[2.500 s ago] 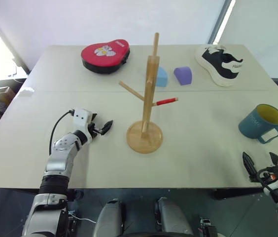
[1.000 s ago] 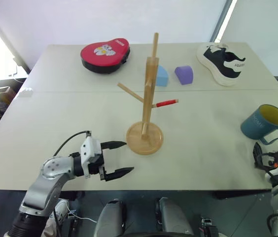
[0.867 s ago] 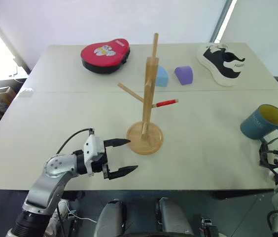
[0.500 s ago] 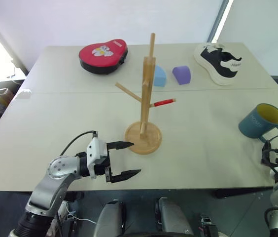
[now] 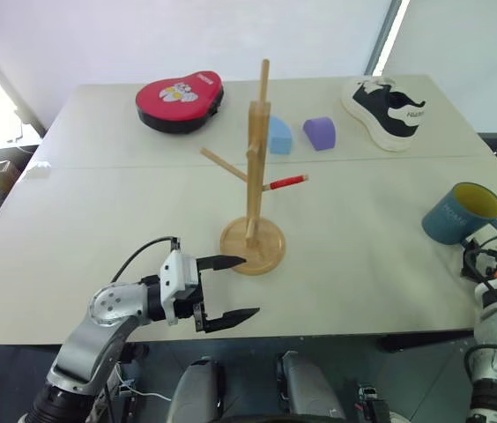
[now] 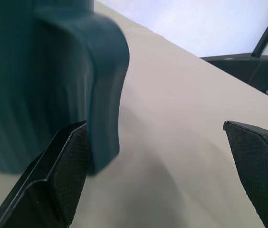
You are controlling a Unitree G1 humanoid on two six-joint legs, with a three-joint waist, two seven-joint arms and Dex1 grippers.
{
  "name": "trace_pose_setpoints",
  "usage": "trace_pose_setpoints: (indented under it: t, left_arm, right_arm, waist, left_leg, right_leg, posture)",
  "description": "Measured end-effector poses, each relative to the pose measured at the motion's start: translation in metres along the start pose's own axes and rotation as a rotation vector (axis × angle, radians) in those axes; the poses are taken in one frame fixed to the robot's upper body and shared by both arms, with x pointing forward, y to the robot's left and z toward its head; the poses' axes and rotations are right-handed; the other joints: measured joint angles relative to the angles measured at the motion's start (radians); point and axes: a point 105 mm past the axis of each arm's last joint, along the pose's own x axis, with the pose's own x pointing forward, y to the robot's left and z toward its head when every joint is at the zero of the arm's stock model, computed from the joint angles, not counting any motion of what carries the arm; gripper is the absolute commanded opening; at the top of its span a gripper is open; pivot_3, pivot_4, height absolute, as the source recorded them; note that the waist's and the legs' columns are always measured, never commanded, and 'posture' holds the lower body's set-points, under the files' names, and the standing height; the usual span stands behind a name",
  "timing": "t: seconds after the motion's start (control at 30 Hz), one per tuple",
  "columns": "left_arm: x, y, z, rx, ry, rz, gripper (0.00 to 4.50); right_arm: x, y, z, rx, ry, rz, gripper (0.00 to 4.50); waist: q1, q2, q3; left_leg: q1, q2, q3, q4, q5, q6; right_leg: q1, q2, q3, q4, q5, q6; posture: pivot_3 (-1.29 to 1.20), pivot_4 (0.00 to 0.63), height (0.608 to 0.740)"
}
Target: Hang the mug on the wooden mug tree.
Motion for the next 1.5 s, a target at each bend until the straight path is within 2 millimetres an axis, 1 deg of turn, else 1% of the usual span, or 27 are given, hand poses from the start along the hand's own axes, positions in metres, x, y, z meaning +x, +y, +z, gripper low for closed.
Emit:
trace_pose_setpoints:
  t: [0.03, 0.1, 0.2, 0.3, 0.33, 0.5, 0.53, 0.6, 0.7, 0.8, 0.87, 0.93, 1.0, 1.13, 1.2, 1.3, 1.37, 1.5]
  left_arm:
    - [0.000, 0.000, 0.000, 0.000, 0.001, 0.004, 4.50]
    - [0.000, 0.001, 0.000, 0.001, 0.001, 0.010, 4.50]
    - [-0.001, 0.001, 0.000, 0.004, 0.007, 0.011, 4.50]
    - [-0.001, 0.002, 0.000, 0.005, 0.009, 0.013, 4.50]
    - [-0.001, 0.002, 0.000, 0.006, 0.009, 0.014, 4.50]
    - [-0.001, 0.004, 0.002, 0.016, 0.008, 0.014, 4.50]
    - [-0.001, 0.005, 0.003, 0.020, 0.007, 0.016, 4.50]
    - [-0.002, 0.008, 0.002, 0.021, 0.011, 0.029, 4.50]
    - [-0.013, 0.018, -0.003, 0.011, 0.033, 0.089, 4.50]
    - [-0.025, 0.027, -0.011, -0.014, 0.059, 0.142, 4.50]
    - [-0.031, 0.031, -0.014, -0.029, 0.065, 0.167, 4.50]
    - [-0.036, 0.035, -0.014, -0.038, 0.059, 0.183, 4.50]
    - [-0.039, 0.038, -0.012, -0.039, 0.050, 0.193, 4.50]
    - [-0.046, 0.049, 0.002, -0.026, -0.006, 0.225, 4.50]
    - [-0.048, 0.052, 0.006, -0.023, -0.028, 0.236, 4.50]
    - [-0.048, 0.053, 0.008, -0.027, -0.039, 0.235, 4.50]
    - [-0.048, 0.054, 0.010, -0.022, -0.043, 0.236, 4.50]
    - [-0.052, 0.058, 0.016, -0.017, -0.061, 0.269, 4.50]
  right_arm:
    - [0.002, 0.002, 0.001, 0.008, -0.004, 0.004, 4.21]
    - [0.004, 0.004, 0.000, 0.028, -0.001, 0.015, 3.59]
    - [0.006, 0.008, -0.002, 0.060, 0.003, 0.039, 2.08]
    - [0.006, 0.011, -0.001, 0.082, -0.001, 0.065, 0.43]
    - [0.006, 0.011, -0.001, 0.089, -0.001, 0.068, 0.05]
    - [0.002, 0.018, -0.002, 0.113, 0.007, 0.111, 0.05]
    - [-0.001, 0.023, 0.001, 0.100, 0.003, 0.142, 0.05]
    - [-0.009, 0.039, 0.008, 0.027, -0.012, 0.249, 0.05]
    - [-0.033, 0.086, 0.028, -0.200, -0.075, 0.559, 0.05]
    - [-0.059, 0.131, 0.061, -0.337, -0.201, 0.836, 0.05]
    - [-0.078, 0.157, 0.085, -0.415, -0.296, 0.998, 0.05]
    - [-0.093, 0.176, 0.101, -0.501, -0.361, 1.133, 0.05]
    - [-0.100, 0.187, 0.112, -0.543, -0.403, 1.203, 0.05]
    - [-0.099, 0.200, 0.137, -0.585, -0.481, 1.259, 0.05]
    - [-0.099, 0.204, 0.146, -0.619, -0.514, 1.286, 0.05]
    - [-0.095, 0.213, 0.155, -0.623, -0.545, 1.317, 0.05]
    - [-0.092, 0.215, 0.159, -0.630, -0.562, 1.329, 0.05]
    - [-0.090, 0.224, 0.161, -0.671, -0.588, 1.399, 0.05]
  waist:
    - [0.000, 0.000, 0.000]
    - [0.000, 0.000, 0.000]
    - [0.000, 0.000, 0.000]
    - [0.000, 0.000, 0.000]
    - [0.000, 0.000, 0.000]
    - [0.000, 0.000, 0.000]
    - [0.000, 0.000, 0.000]
    - [0.000, 0.001, 0.000]
    - [-0.006, 0.002, 0.000]
    - [-0.004, 0.002, 0.000]
    - [0.001, 0.001, 0.001]
    - [0.004, -0.001, 0.002]
    - [0.007, -0.003, 0.003]
    - [0.005, -0.004, 0.004]
    - [0.005, -0.004, 0.004]
    - [0.003, -0.005, 0.004]
    - [0.003, -0.004, 0.004]
    - [0.003, -0.005, 0.004]
  left_leg:
    - [0.000, 0.000, 0.000, 0.000, 0.000, 0.000]
    - [0.000, 0.000, 0.000, 0.000, 0.000, 0.000]
    - [0.000, 0.000, 0.000, 0.000, 0.000, 0.000]
    - [0.000, 0.001, 0.000, 0.000, 0.000, 0.000]
    - [0.000, 0.001, 0.000, 0.000, 0.000, 0.000]
    - [0.000, 0.001, 0.000, 0.001, 0.000, 0.000]
    - [0.000, 0.001, 0.000, 0.001, 0.000, 0.000]
    - [0.000, 0.001, 0.000, 0.000, 0.000, 0.000]
    - [0.000, 0.002, 0.000, 0.000, 0.000, 0.000]
    - [0.001, 0.003, 0.000, 0.002, 0.000, 0.000]
    - [0.000, 0.004, -0.001, 0.004, 0.000, 0.000]
    - [-0.001, 0.004, -0.002, 0.007, 0.000, 0.000]
    - [-0.002, 0.004, -0.002, 0.009, 0.000, 0.000]
    - [-0.002, 0.003, -0.002, 0.010, 0.000, 0.000]
    - [-0.002, 0.003, -0.002, 0.010, 0.000, 0.000]
    - [-0.002, 0.003, -0.002, 0.009, 0.000, 0.000]
    - [-0.002, 0.003, -0.002, 0.009, 0.000, 0.000]
    - [-0.002, 0.003, -0.002, 0.009, 0.000, 0.000]
  right_leg:
    - [0.000, 0.000, 0.000, 0.000, 0.000, 0.000]
    - [0.000, 0.001, 0.000, 0.000, 0.000, 0.000]
    - [0.000, 0.001, 0.000, 0.001, 0.000, 0.000]
    - [0.000, 0.001, 0.000, 0.001, 0.000, 0.000]
    - [0.000, 0.001, 0.000, 0.001, 0.000, 0.000]
    - [0.000, 0.001, 0.000, 0.001, 0.000, 0.000]
    - [0.000, 0.001, 0.000, 0.001, 0.000, 0.000]
    - [0.000, 0.001, 0.001, 0.001, 0.000, 0.000]
    - [-0.001, 0.002, 0.000, 0.002, 0.000, 0.000]
    - [-0.001, 0.003, 0.000, 0.003, 0.000, 0.000]
    - [0.000, 0.004, -0.001, 0.004, 0.000, 0.000]
    - [0.000, 0.003, -0.002, 0.004, 0.000, 0.000]
    - [0.001, 0.003, -0.002, 0.003, 0.000, 0.000]
    - [0.001, 0.001, -0.002, 0.003, 0.001, -0.001]
    - [0.001, 0.002, -0.002, 0.003, 0.001, -0.001]
    - [0.000, 0.002, -0.002, 0.003, 0.001, -0.001]
    - [0.000, 0.002, -0.002, 0.003, 0.001, -0.001]
    - [0.000, 0.001, -0.002, 0.003, 0.001, -0.001]
  posture:
    - [0.00, 0.150, 0.735]
    - [0.00, 0.150, 0.735]
    - [0.00, 0.150, 0.735]
    - [0.00, 0.150, 0.735]
    - [0.00, 0.150, 0.735]
    - [0.00, 0.150, 0.735]
    - [0.00, 0.150, 0.735]
    - [0.00, 0.150, 0.735]
    - [0.00, 0.150, 0.735]
    - [0.00, 0.150, 0.735]
    - [0.00, 0.150, 0.735]
    - [0.00, 0.150, 0.735]
    - [0.00, 0.150, 0.735]
    - [0.00, 0.150, 0.735]
    - [0.00, 0.150, 0.735]
    - [0.00, 0.150, 0.735]
    - [0.00, 0.150, 0.735]
    - [0.00, 0.150, 0.735]
